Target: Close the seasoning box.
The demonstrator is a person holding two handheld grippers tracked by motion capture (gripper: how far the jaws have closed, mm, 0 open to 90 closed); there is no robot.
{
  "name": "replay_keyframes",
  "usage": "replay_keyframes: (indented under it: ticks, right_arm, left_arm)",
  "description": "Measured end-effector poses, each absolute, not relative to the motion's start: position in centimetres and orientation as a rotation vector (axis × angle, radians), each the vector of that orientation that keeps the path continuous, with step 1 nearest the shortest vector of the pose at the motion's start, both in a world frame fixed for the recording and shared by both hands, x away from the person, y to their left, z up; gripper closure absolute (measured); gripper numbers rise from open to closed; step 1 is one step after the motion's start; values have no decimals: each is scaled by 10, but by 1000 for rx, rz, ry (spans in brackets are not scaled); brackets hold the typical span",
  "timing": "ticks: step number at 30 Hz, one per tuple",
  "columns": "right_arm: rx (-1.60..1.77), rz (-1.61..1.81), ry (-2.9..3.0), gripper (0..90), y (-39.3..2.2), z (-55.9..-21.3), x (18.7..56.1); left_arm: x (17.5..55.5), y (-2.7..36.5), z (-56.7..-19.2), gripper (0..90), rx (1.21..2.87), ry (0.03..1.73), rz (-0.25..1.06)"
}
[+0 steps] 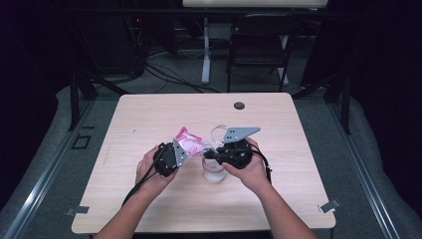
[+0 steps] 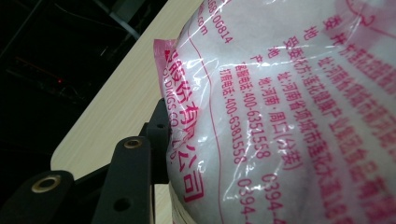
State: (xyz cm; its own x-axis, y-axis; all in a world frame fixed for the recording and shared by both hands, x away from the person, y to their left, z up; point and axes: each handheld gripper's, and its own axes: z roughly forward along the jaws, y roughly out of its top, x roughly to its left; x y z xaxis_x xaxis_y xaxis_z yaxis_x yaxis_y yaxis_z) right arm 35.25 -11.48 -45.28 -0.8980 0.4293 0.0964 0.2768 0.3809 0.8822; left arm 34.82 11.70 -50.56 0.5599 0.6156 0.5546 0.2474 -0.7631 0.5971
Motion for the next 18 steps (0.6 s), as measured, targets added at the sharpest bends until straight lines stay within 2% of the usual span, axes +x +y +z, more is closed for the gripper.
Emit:
replay_keyframes:
  ticks: [18]
  right_arm:
    - [642, 1517, 2512, 886, -115, -458, 352]
  left_arm:
    - [347, 116, -506, 583, 2364, 646, 1181]
